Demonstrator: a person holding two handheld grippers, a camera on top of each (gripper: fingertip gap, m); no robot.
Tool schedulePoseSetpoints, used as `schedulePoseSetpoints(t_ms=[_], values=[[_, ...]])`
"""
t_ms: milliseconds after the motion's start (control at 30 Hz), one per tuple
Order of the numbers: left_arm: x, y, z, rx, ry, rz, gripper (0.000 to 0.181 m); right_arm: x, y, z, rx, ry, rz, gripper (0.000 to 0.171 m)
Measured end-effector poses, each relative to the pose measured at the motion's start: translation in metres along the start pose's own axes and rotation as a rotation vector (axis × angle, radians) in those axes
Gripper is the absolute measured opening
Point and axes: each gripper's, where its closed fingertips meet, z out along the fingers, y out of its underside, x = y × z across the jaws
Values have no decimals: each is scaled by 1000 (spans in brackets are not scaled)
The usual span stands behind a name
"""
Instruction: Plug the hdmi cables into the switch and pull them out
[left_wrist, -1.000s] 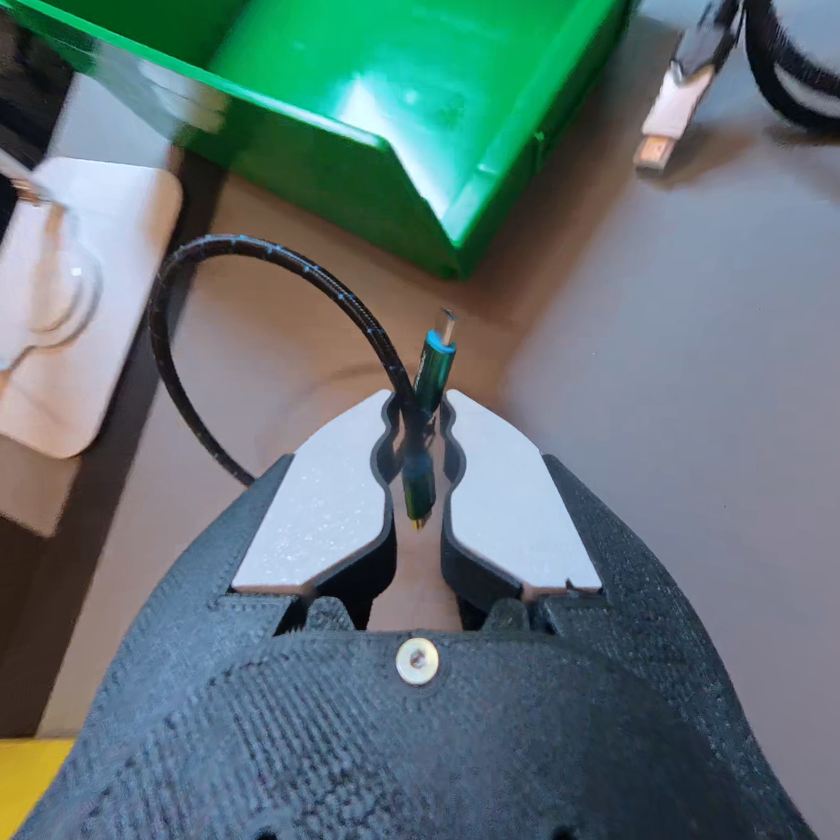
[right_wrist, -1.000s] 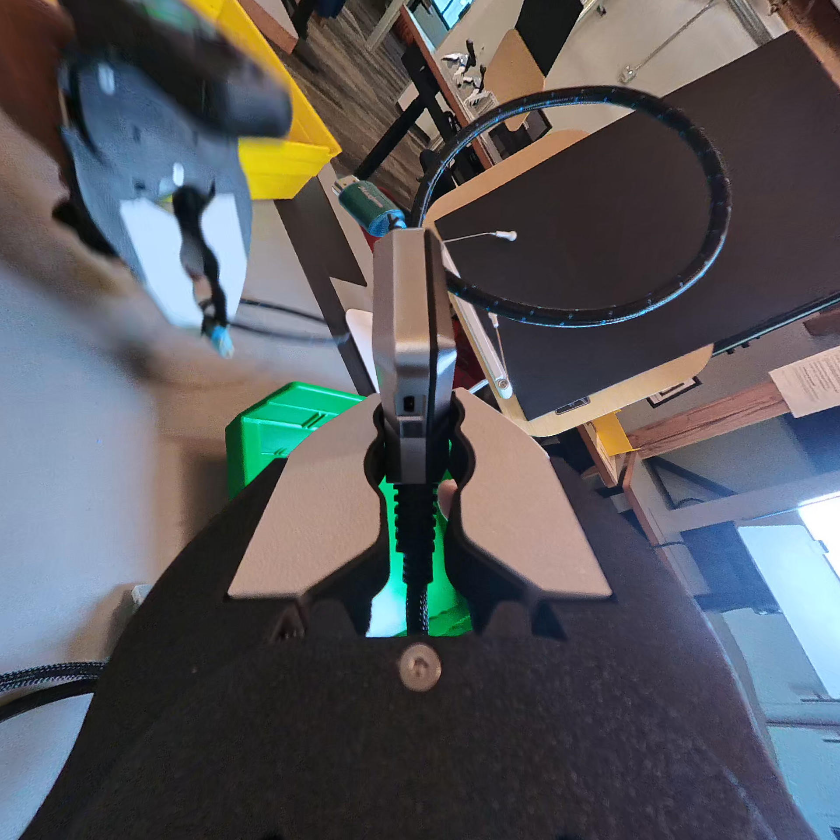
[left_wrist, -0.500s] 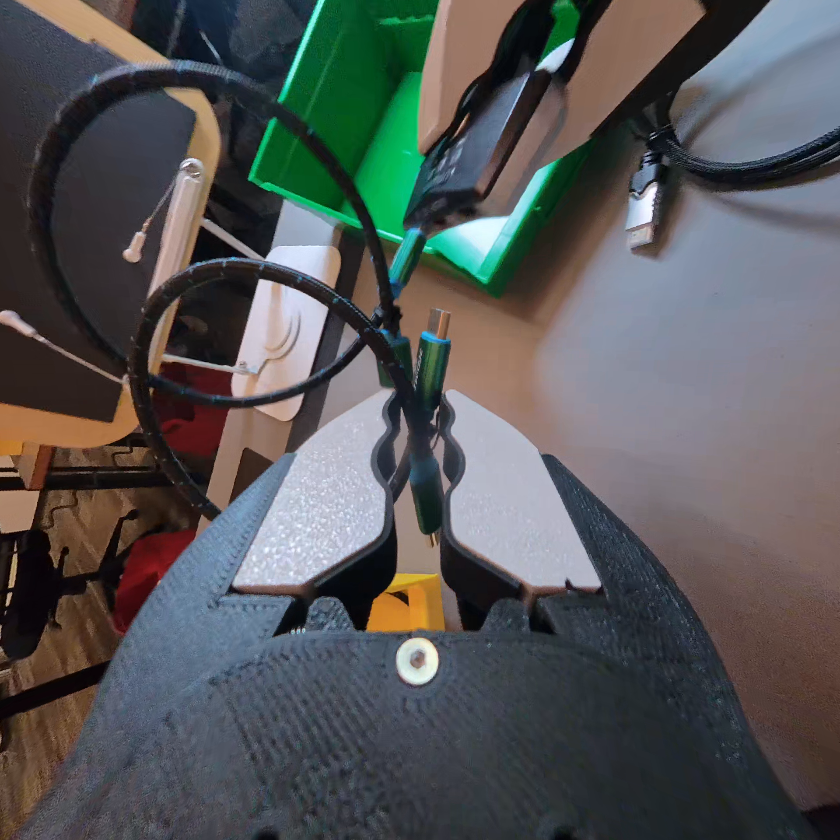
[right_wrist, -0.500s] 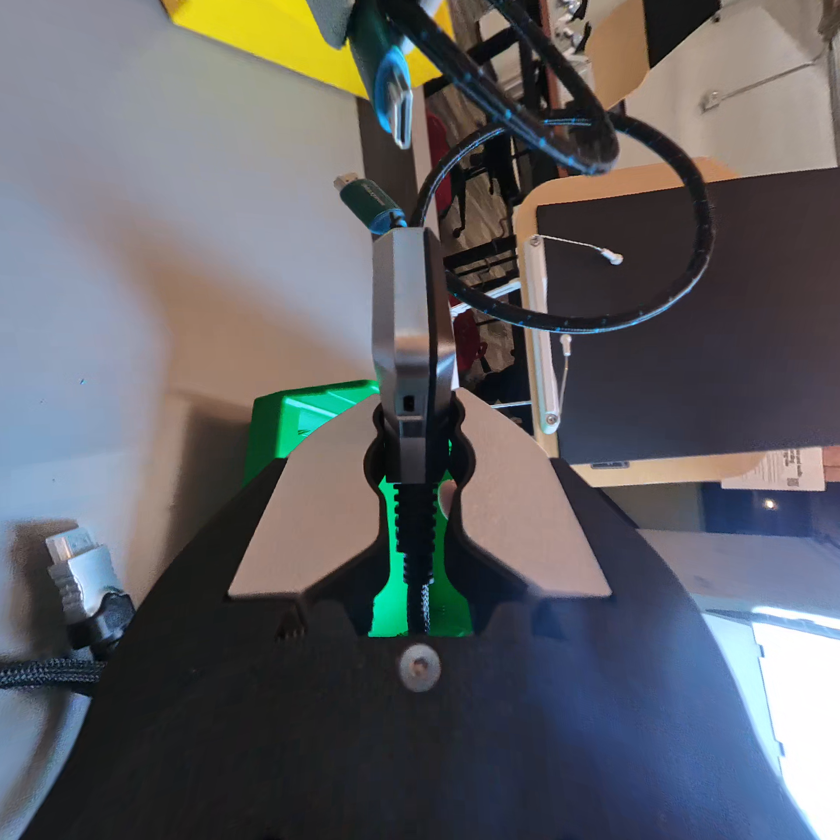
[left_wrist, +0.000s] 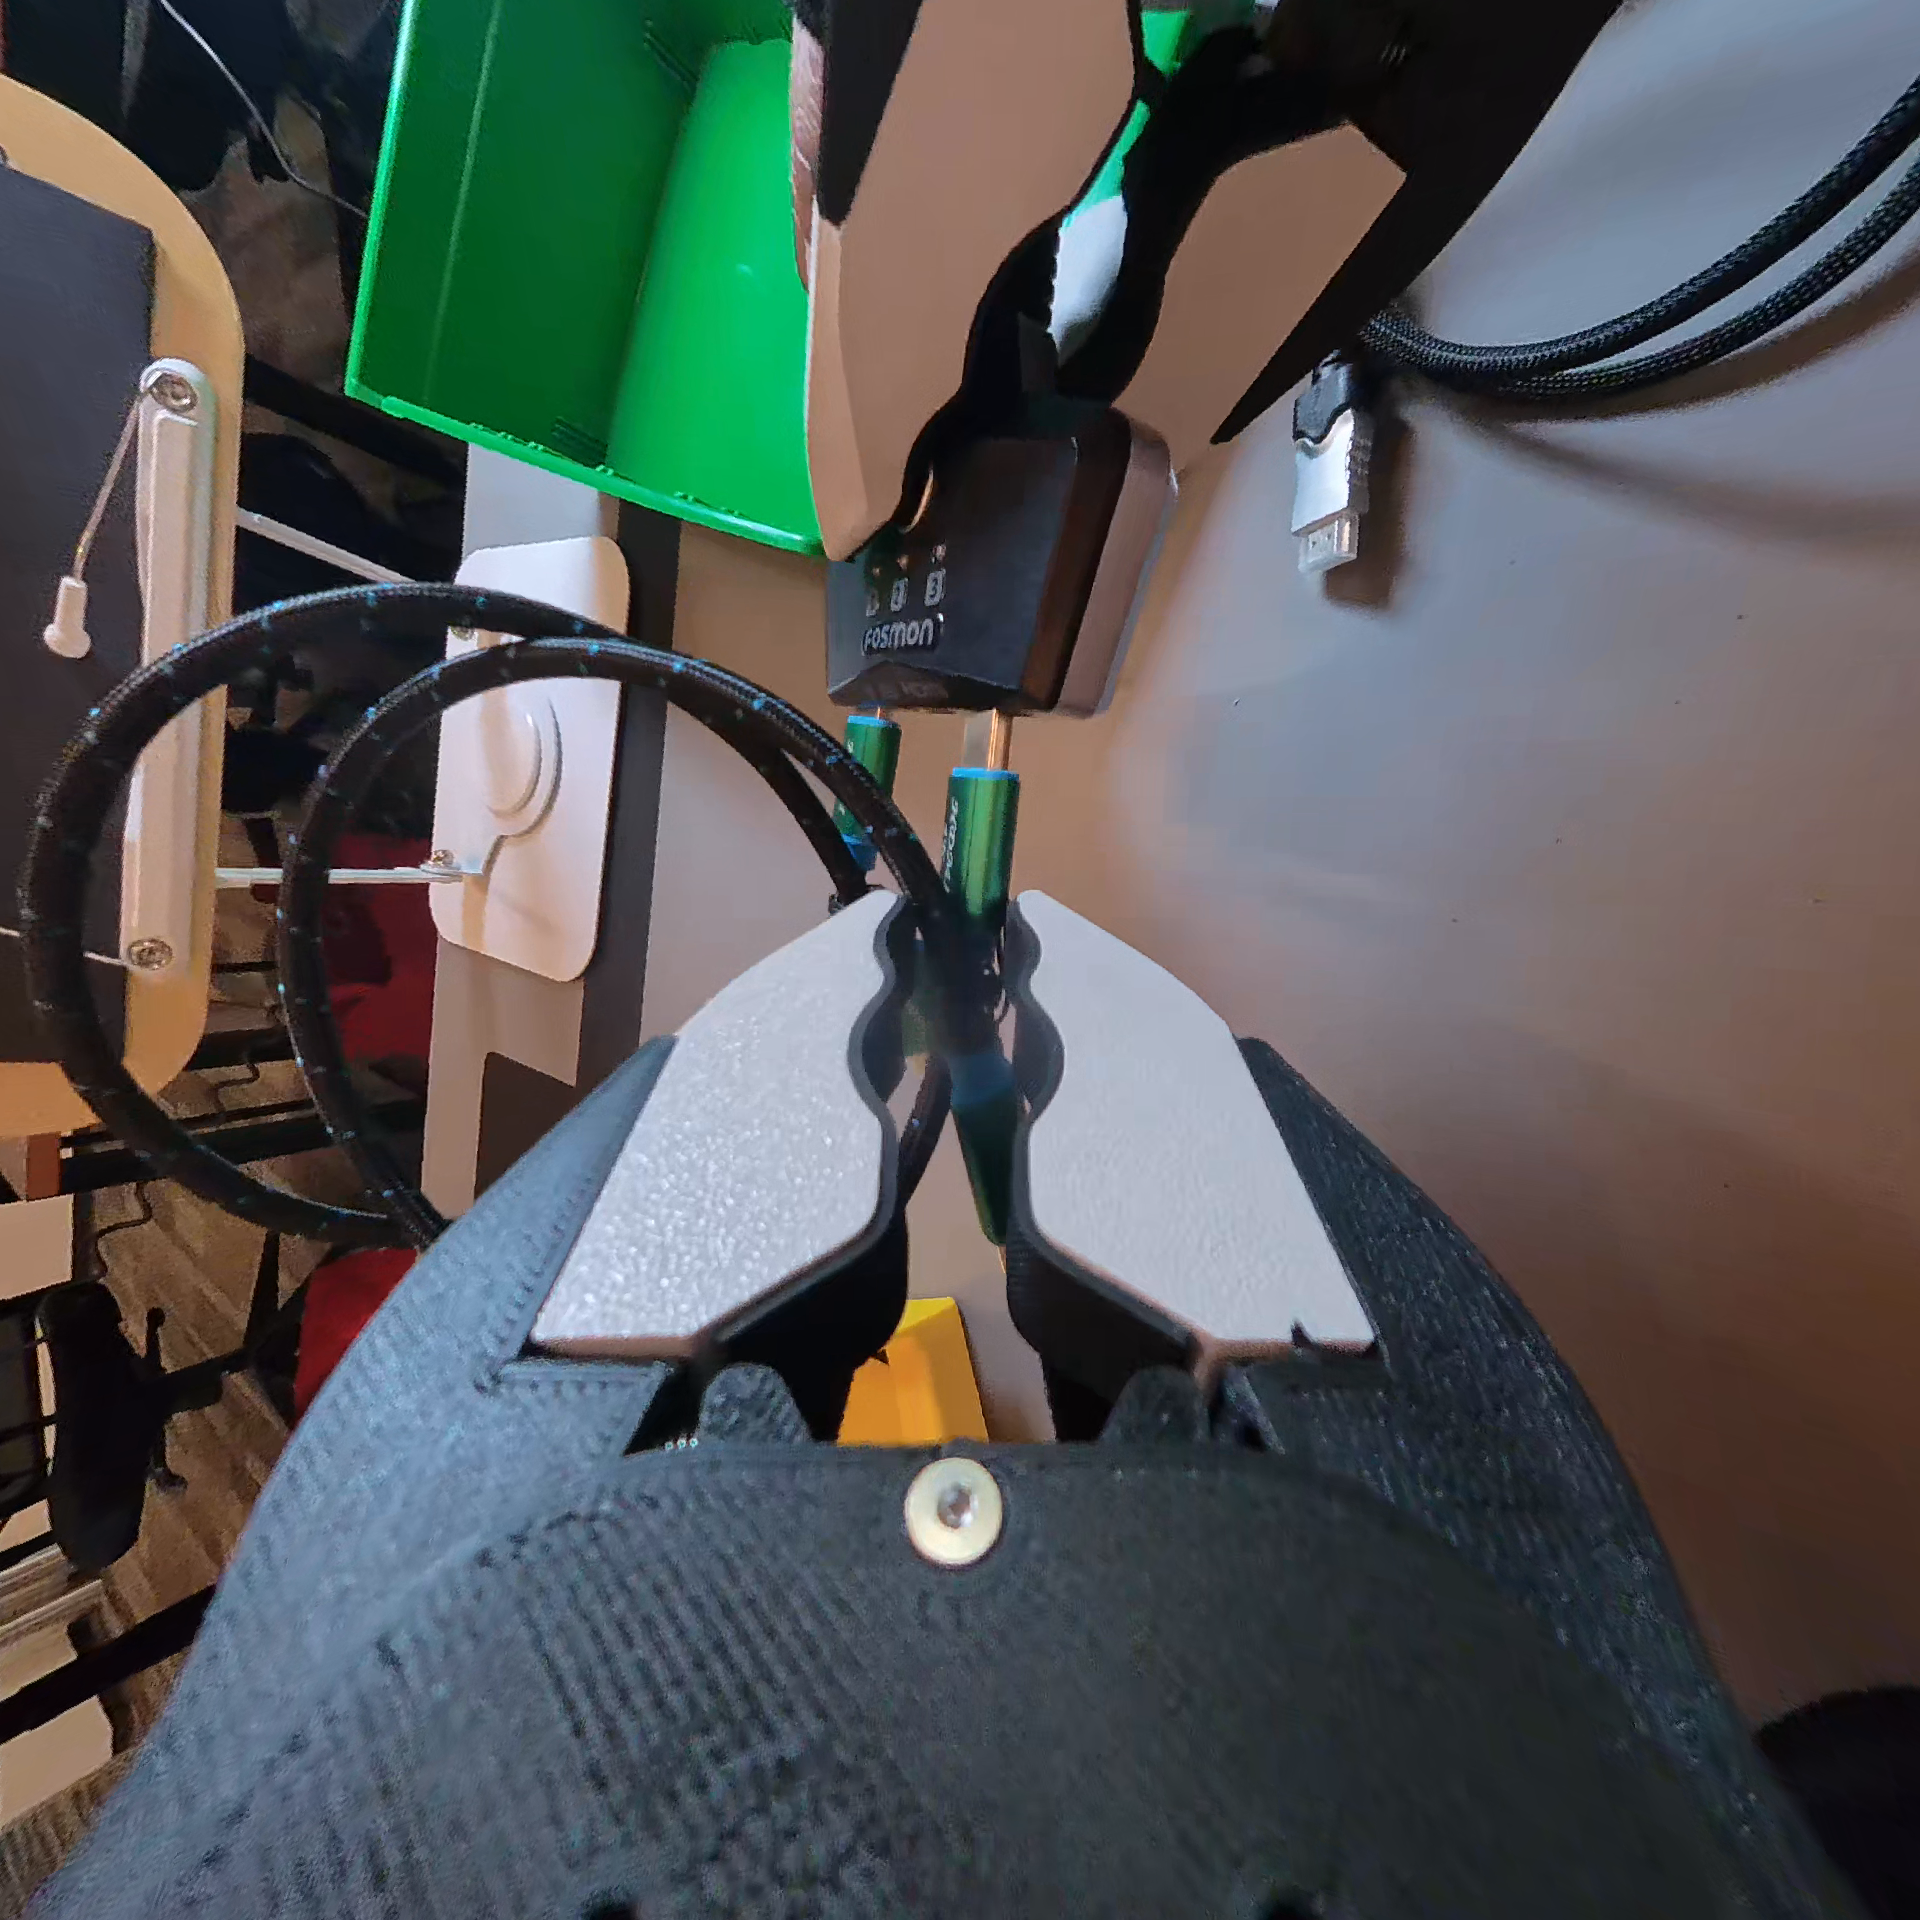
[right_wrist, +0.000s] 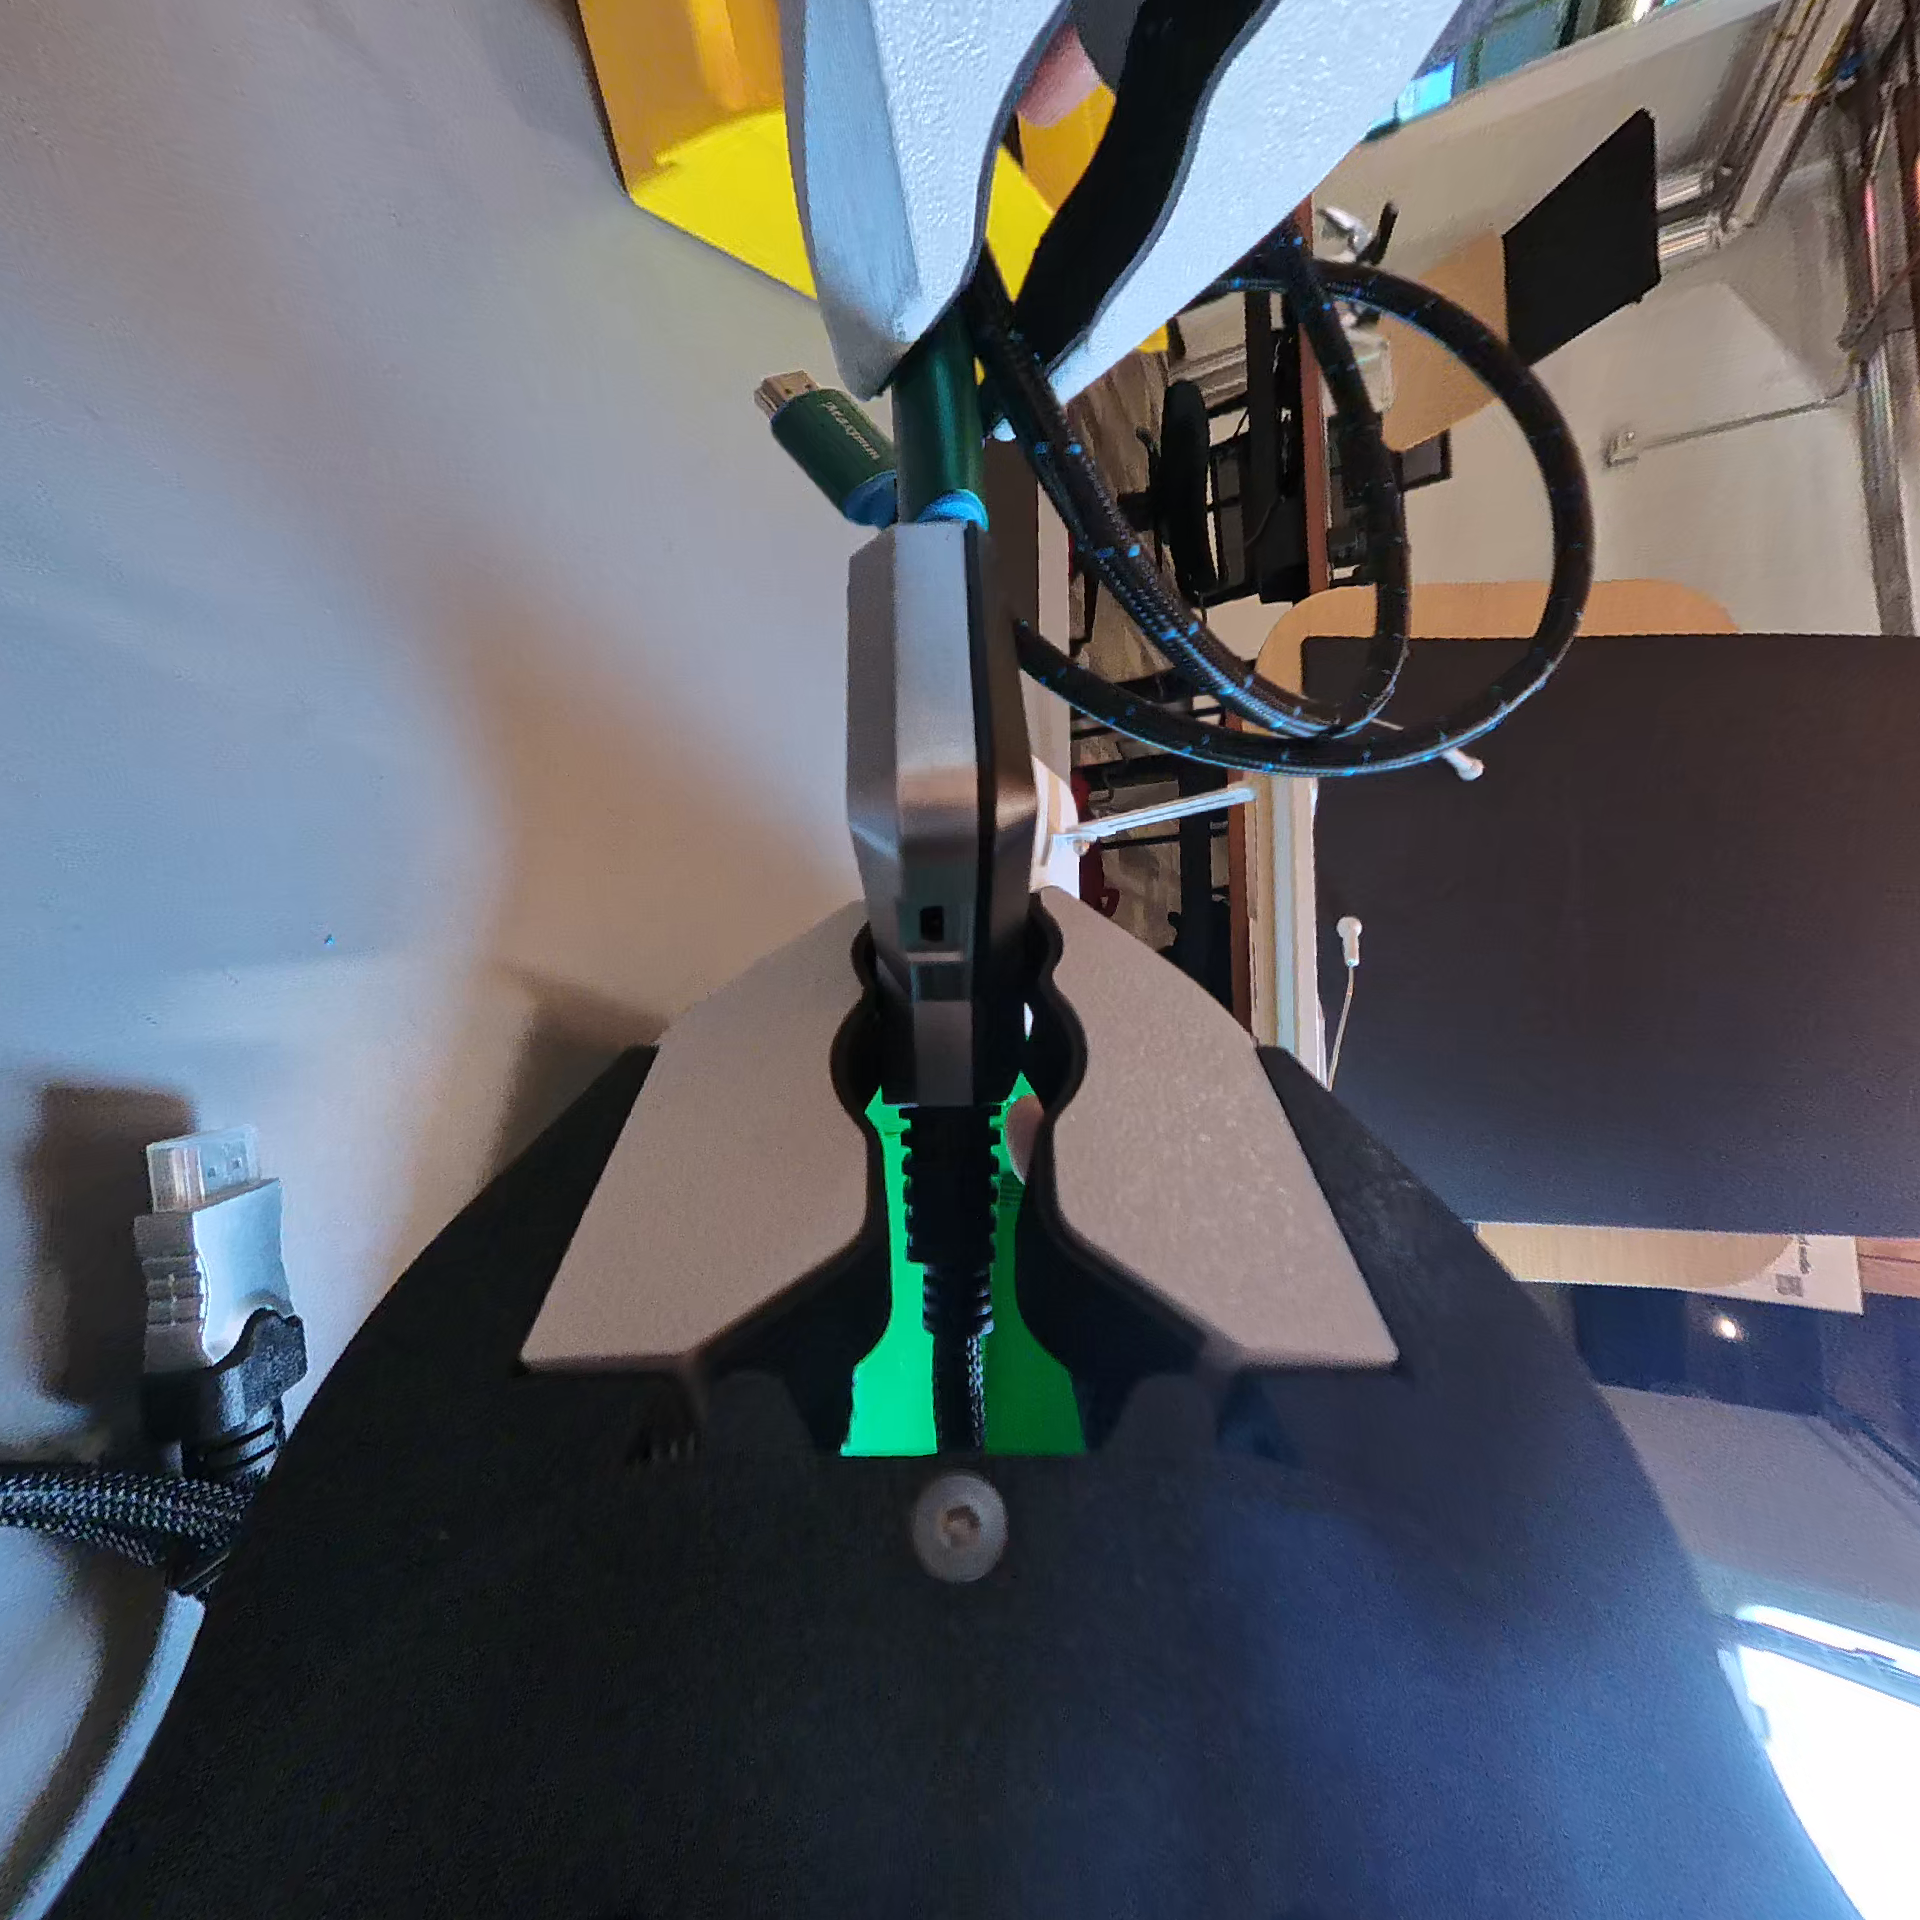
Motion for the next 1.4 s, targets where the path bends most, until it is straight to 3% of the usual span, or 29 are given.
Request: schedulePoseSetpoints(t_ms=[500,900,1167,1400], values=[[5,-11,-5,51,-24,101,16,-5,1,-5,-14,-56,44,23],[9,-31,-11,293,14,175,14,-9,0,-20,62,-186,218,23],[10,-21,-3,237,84,48,13,-10,-3,-19,19,-178,159,23],[11,-26,-11,316,157,-33,13,-6,-1,-20,4,-150,137,23]])
